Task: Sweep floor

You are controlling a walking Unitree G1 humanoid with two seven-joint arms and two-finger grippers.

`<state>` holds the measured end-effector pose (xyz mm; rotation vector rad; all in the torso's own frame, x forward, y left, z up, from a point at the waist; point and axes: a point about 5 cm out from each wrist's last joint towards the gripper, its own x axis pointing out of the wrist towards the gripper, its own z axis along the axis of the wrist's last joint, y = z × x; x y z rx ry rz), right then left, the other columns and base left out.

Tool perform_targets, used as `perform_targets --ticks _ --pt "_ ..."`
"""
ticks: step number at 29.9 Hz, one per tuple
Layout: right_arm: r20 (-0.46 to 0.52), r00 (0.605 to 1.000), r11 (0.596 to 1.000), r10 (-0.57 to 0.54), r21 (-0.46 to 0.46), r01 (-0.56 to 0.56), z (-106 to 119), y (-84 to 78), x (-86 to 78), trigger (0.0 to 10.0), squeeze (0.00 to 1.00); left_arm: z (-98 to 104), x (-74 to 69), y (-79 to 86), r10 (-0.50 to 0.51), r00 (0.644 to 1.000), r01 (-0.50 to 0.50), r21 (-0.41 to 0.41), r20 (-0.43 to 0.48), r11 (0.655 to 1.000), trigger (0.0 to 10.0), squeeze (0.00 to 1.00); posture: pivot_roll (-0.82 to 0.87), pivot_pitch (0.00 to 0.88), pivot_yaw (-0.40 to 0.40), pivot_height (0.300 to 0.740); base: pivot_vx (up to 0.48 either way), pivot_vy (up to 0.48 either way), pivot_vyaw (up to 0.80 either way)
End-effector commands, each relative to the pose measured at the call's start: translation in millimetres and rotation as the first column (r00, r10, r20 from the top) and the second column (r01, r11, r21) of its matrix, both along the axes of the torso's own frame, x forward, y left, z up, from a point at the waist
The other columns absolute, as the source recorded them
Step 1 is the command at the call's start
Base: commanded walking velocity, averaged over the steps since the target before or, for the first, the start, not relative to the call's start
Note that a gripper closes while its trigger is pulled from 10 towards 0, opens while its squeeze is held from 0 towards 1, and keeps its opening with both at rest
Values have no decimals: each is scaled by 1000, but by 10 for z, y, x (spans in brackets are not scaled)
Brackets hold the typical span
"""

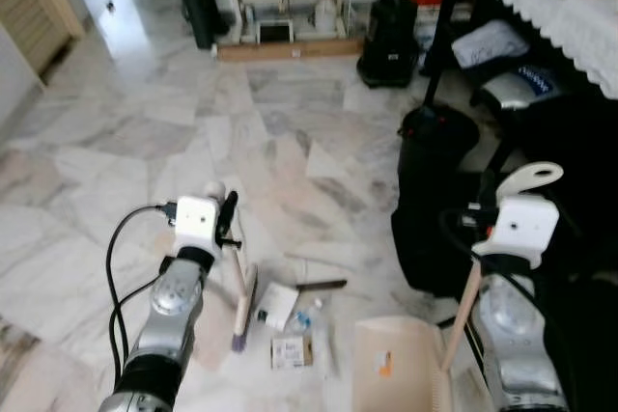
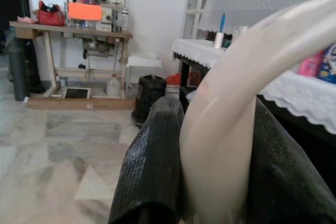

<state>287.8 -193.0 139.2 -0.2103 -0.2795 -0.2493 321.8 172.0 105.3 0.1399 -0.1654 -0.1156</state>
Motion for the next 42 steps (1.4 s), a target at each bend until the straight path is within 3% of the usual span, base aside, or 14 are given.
perform_targets --ticks 1,20,35,42 --pt "38 999 1000 -5 14 5 77 -16 -3 10000 0 120 32 12 4 999 -4 6 49 1000 10000 0 -142 96 63 740 352 0 0" --pt "21 1000 1000 -11 10 11 -10 -41 -5 10000 0 126 4 -4 -55 998 55 7 29 998 10000 0 -129 109 74 740 85 0 0" --pt "17 1000 1000 -16 -5 16 -117 -110 29 10000 0 142 -22 -45 -126 992 125 -47 -20 991 10000 0 -111 138 87 740 0 0 0" --pt "5 1000 999 -4 -51 4 -193 -115 78 10000 0 148 -72 -73 -157 987 154 -56 -38 986 10000 0 -86 170 92 740 0 0 0"
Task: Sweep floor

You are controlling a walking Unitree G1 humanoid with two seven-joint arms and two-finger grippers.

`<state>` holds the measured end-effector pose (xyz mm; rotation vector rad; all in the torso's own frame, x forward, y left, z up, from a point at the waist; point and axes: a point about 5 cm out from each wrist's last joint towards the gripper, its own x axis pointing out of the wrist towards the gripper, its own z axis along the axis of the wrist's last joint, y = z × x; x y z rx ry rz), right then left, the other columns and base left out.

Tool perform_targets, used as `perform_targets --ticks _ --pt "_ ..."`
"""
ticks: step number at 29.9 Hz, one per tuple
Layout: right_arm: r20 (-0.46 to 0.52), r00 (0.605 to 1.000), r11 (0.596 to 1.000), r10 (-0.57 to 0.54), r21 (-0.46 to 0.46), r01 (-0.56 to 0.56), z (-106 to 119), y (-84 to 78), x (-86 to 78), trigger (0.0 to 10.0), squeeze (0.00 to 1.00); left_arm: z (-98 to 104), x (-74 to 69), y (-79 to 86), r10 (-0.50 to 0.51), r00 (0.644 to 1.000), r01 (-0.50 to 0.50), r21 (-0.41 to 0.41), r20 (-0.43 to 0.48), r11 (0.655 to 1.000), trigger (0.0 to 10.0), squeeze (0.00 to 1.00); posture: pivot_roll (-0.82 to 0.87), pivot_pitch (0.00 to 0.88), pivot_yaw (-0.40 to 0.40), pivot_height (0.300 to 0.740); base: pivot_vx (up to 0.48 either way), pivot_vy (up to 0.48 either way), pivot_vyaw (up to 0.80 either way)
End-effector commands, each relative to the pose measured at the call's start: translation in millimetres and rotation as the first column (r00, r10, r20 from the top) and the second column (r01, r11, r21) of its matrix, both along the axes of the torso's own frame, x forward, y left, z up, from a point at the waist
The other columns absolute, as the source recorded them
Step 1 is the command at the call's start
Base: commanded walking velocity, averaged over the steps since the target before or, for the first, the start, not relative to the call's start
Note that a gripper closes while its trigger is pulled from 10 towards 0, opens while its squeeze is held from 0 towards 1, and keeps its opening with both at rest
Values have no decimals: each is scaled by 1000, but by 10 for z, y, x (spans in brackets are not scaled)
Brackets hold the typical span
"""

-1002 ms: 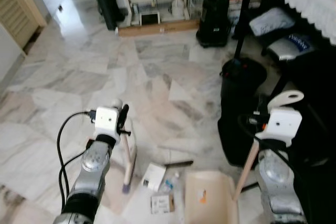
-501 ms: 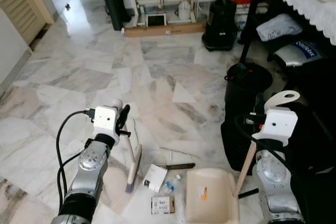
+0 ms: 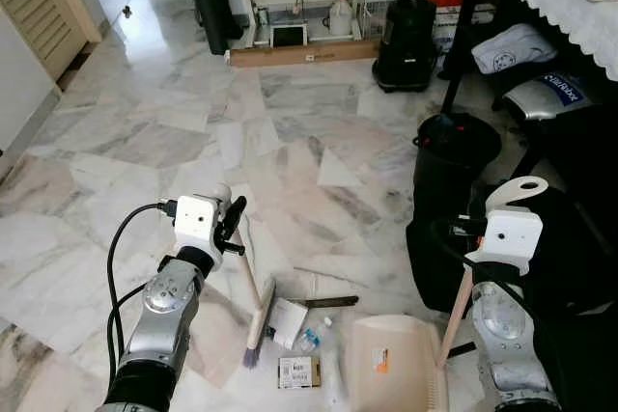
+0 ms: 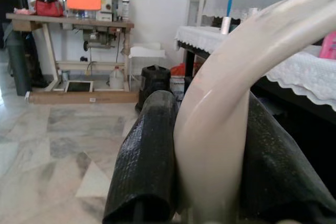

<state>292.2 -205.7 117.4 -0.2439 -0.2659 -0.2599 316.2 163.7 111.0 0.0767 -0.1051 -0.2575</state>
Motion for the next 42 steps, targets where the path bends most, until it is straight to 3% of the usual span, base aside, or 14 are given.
perform_targets --ticks 1,9,25,32,36,42 --pt "20 1000 1000 16 -23 -16 21 7 45 10000 0 90 -29 10 -19 999 19 -8 26 1000 10000 0 -83 176 94 740 0 0 0" --pt "8 1000 999 27 -37 -27 -46 -5 83 10000 0 111 -174 80 -30 1000 30 -25 -7 999 10000 0 -42 237 109 740 0 0 0" --pt "-9 996 993 88 -73 -88 -153 151 134 10000 0 242 -417 147 -55 995 50 -66 -81 997 10000 0 27 323 124 740 0 0 0" --pt "-17 995 993 96 -65 -97 -198 224 158 10000 0 270 -503 199 -97 982 90 -51 -162 995 10000 0 54 344 125 740 0 0 0" --pt "-20 995 994 98 -51 -99 -221 271 163 10000 0 214 -516 165 -156 956 126 -132 -247 983 10000 0 54 340 126 740 0 0 0" --pt "-17 996 995 88 -39 -88 -228 270 172 10000 0 242 -481 149 -184 944 128 -210 -274 969 10000 0 54 325 129 740 0 0 0"
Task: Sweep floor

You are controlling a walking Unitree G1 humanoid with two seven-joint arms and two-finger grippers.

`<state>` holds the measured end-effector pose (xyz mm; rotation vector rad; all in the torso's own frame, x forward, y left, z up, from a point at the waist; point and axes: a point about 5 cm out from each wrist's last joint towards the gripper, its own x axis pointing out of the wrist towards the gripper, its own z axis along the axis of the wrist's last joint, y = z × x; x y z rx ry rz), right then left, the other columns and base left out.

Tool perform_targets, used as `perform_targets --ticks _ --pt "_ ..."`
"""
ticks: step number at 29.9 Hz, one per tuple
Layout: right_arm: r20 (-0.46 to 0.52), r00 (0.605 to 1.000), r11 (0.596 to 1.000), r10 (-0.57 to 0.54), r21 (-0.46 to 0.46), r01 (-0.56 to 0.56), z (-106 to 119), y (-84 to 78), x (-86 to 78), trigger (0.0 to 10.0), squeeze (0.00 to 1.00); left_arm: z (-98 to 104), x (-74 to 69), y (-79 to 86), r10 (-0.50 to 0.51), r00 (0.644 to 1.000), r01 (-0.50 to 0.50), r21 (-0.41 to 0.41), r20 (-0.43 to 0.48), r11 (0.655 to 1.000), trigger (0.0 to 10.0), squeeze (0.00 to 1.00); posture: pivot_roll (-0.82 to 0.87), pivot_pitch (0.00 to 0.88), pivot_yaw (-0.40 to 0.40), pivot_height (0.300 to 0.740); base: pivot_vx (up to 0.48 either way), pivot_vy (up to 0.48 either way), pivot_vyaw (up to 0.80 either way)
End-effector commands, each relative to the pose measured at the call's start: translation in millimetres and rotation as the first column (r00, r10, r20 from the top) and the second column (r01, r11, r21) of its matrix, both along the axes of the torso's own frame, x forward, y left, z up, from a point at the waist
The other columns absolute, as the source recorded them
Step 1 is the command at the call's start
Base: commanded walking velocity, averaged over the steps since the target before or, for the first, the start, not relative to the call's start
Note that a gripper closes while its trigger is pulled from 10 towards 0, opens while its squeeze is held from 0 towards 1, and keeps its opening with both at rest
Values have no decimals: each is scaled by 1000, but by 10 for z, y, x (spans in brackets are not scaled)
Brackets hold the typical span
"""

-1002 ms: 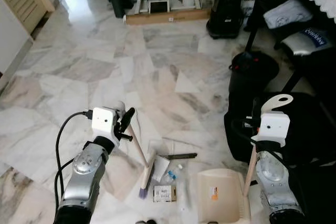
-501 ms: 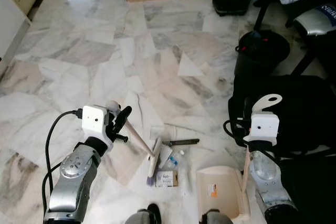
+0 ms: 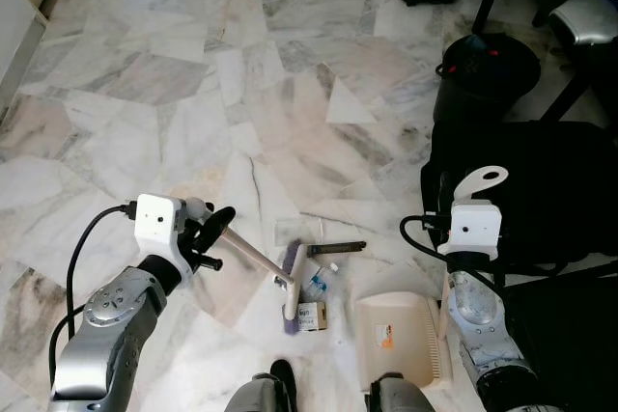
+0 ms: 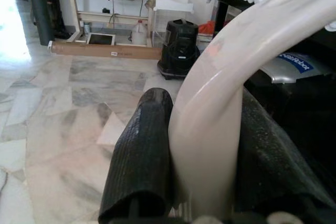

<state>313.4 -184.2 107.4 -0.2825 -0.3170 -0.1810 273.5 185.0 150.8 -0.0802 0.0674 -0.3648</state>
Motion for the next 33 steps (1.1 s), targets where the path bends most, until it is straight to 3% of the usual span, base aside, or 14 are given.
perform_targets --ticks 1,3,20,28,33 --pt "-52 999 1000 10 13 -10 -129 56 -40 10000 0 -156 -54 -64 -54 993 48 -66 -100 997 10000 0 54 325 129 740 0 0 0" --pt "-46 999 1000 3 16 -3 -117 54 -21 10000 0 -122 -19 -57 -56 992 43 -110 -113 993 10000 0 57 316 134 740 0 0 0" --pt "-38 999 999 -10 42 12 -108 81 33 10000 0 -28 29 -89 -105 986 85 -152 -127 985 10000 0 72 296 143 740 0 0 0" --pt "-34 999 998 -20 59 22 -96 75 58 10000 0 54 103 -51 -39 994 15 -236 -98 972 10000 0 71 285 146 740 0 0 0" --pt "-29 999 997 -29 65 31 -89 58 60 10000 0 59 109 -75 -46 994 22 -236 -97 972 10000 0 69 283 147 740 0 0 0"
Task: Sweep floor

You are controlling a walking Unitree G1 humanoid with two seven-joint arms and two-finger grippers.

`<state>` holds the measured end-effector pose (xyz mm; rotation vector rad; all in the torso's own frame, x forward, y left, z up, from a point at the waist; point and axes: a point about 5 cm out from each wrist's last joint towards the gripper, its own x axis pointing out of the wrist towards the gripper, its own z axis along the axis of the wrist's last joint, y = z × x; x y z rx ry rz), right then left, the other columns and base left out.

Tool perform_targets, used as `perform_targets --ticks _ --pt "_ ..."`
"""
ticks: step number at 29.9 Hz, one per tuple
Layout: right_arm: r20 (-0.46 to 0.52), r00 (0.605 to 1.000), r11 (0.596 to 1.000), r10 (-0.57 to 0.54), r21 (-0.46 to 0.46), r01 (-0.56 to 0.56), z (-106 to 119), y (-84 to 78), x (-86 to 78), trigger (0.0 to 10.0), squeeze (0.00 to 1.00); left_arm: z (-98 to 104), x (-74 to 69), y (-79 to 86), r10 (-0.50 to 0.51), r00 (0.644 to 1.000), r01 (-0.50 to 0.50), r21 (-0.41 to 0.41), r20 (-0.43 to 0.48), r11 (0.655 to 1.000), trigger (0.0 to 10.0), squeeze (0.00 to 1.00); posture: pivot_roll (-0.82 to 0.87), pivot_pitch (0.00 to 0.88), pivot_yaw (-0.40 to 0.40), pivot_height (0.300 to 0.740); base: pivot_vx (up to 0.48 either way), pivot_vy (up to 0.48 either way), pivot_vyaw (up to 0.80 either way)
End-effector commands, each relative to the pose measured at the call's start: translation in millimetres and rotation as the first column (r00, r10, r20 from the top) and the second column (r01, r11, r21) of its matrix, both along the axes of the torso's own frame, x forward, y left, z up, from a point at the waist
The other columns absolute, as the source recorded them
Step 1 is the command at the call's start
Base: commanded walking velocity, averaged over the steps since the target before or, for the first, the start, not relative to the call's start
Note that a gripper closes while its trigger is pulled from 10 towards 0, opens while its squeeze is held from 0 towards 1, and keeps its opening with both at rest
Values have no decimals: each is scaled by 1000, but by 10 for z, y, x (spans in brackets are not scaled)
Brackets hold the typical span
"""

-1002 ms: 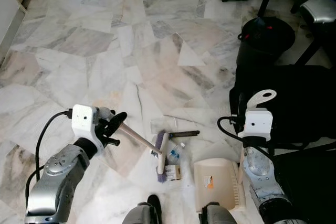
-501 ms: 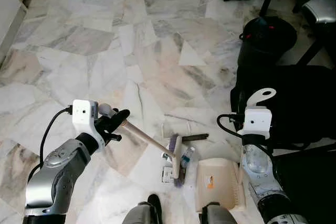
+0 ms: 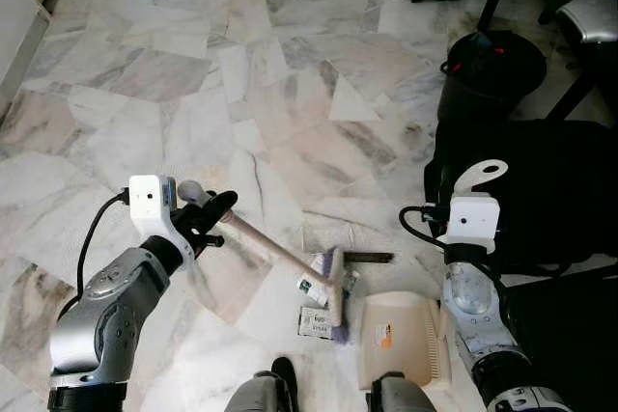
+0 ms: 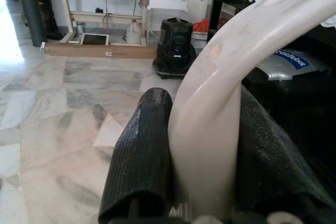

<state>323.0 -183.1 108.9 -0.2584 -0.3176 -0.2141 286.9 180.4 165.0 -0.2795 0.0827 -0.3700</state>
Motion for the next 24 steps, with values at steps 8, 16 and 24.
perform_targets --ticks 8,16,24 --pt "-41 999 999 -11 48 13 -119 25 -29 10000 0 -39 14 -39 -13 999 8 -118 -40 993 10000 0 71 278 147 740 0 0 0" --pt "-41 999 999 -7 49 9 -114 29 -15 10000 0 55 54 53 41 999 -41 -123 -1 992 10000 0 78 272 145 740 0 0 0" --pt "-46 999 999 -1 51 3 -118 39 -1 10000 0 197 105 159 101 993 -96 -83 65 992 10000 0 81 268 143 740 0 0 0"
